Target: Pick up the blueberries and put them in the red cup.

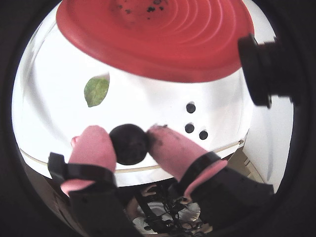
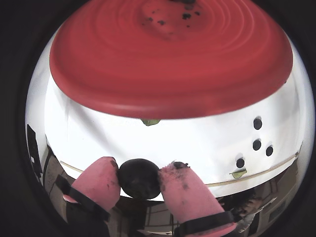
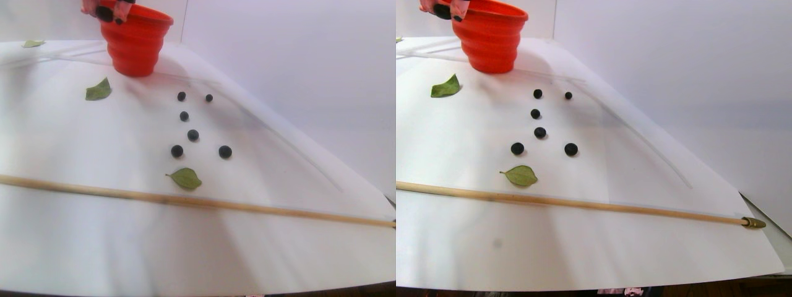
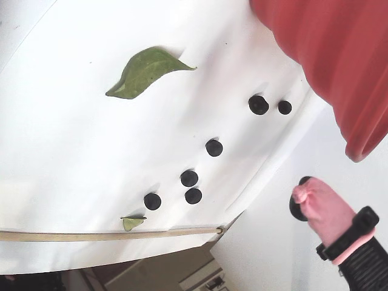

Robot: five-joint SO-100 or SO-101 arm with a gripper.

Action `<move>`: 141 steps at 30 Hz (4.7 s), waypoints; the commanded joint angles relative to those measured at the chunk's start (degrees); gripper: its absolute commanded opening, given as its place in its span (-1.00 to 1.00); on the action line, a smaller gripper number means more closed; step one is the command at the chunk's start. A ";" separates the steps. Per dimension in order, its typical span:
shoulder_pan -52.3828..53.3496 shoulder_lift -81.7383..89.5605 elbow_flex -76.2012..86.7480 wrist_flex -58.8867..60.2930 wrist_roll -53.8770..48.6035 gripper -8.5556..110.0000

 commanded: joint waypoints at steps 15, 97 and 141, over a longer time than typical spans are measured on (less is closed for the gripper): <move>-1.67 -2.20 -15.38 8.35 2.99 -0.62; 27.25 14.50 7.38 3.34 -4.75 -0.55; 26.19 -8.35 19.07 -30.67 2.37 -0.56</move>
